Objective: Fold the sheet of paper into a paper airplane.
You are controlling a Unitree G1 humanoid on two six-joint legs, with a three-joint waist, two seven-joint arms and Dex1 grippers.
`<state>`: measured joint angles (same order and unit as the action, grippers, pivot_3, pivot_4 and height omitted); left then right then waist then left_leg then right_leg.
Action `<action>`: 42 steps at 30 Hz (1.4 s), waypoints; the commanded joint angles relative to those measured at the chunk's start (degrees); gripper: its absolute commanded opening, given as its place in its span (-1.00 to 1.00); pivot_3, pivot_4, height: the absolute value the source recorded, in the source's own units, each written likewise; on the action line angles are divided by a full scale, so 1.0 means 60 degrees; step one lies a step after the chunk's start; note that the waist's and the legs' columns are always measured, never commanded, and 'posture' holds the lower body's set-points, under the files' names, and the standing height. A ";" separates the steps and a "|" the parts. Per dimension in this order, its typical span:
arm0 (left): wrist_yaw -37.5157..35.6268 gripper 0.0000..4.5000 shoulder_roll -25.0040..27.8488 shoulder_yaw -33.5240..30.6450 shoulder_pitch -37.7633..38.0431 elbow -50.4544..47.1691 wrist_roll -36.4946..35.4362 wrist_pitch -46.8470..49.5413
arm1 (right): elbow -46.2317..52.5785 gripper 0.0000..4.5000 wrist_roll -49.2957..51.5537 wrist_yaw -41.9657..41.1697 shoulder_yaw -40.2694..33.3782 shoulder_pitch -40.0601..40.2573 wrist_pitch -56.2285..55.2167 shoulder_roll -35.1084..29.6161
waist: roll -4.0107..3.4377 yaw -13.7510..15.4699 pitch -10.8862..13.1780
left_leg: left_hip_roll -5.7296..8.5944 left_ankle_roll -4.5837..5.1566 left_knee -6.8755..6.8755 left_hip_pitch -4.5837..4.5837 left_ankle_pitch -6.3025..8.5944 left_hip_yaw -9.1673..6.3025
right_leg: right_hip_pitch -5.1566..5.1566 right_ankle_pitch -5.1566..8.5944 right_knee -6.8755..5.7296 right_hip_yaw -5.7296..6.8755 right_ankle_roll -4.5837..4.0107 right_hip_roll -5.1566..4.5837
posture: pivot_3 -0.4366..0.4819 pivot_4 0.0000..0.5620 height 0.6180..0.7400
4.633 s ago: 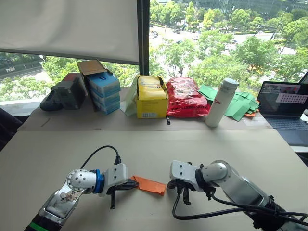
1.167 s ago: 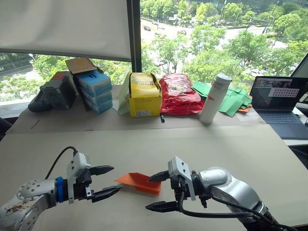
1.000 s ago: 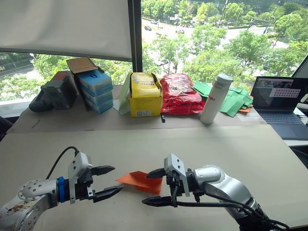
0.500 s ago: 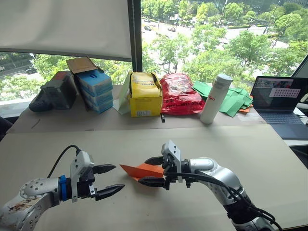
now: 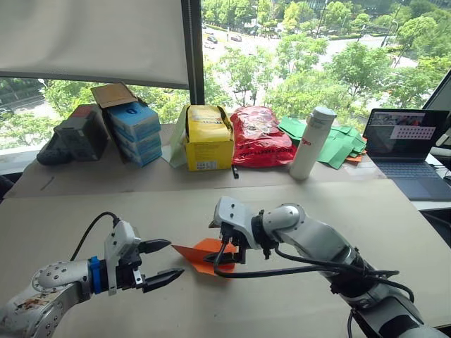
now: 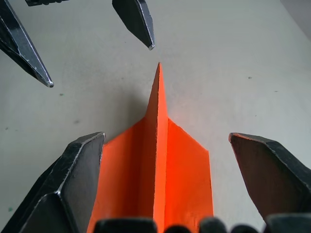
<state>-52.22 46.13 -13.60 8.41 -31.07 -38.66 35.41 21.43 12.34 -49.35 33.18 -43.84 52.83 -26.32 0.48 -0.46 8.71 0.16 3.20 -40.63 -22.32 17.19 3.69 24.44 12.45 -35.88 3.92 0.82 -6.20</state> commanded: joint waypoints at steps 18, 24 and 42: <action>0.0665 1.00 0.0093 -0.0263 -0.0179 -0.0874 -0.0764 0.0617 | -0.0784 -0.98 -0.0849 0.0377 0.0991 0.0041 -0.0267 0.0595 | 0.0000 -0.0045 0.0000 | 0.0002 -0.0009 0.0000 0.0001 -0.0006 0.0002 | 0.0002 0.0000 -0.0005 0.0003 0.0000 0.0027 | -0.05 -0.47 1.00; 0.0811 1.00 0.0168 -0.0326 -0.0282 -0.0965 -0.0950 0.0794 | -0.0842 -0.98 -0.0903 0.0367 0.0827 0.0090 -0.0400 0.0591 | 0.0000 -0.0046 0.0000 | 0.0002 -0.0011 0.0000 0.0004 -0.0007 0.0002 | 0.0000 0.0000 -0.0007 0.0002 0.0000 0.0041 | -0.05 -0.47 1.00; 0.1834 1.00 -0.0505 0.0372 -0.1241 -0.1484 -0.0780 0.0582 | 0.0266 -0.98 -0.0616 0.4065 -0.6449 0.1793 0.3621 -0.0348 | -0.0004 0.0086 0.0006 | 0.0001 -0.0012 0.0001 -0.0013 -0.0007 0.0004 | -0.0002 -0.0002 0.0003 -0.0021 -0.0001 0.0003 | -0.05 -0.47 1.00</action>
<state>-41.72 43.25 -11.20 1.73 -37.52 -42.94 39.63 19.88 9.73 -27.55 -3.44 -32.68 73.62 -28.06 0.45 0.06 8.74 0.16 3.10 -40.62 -22.39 17.13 3.72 24.44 12.44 -35.87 3.77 0.80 -6.15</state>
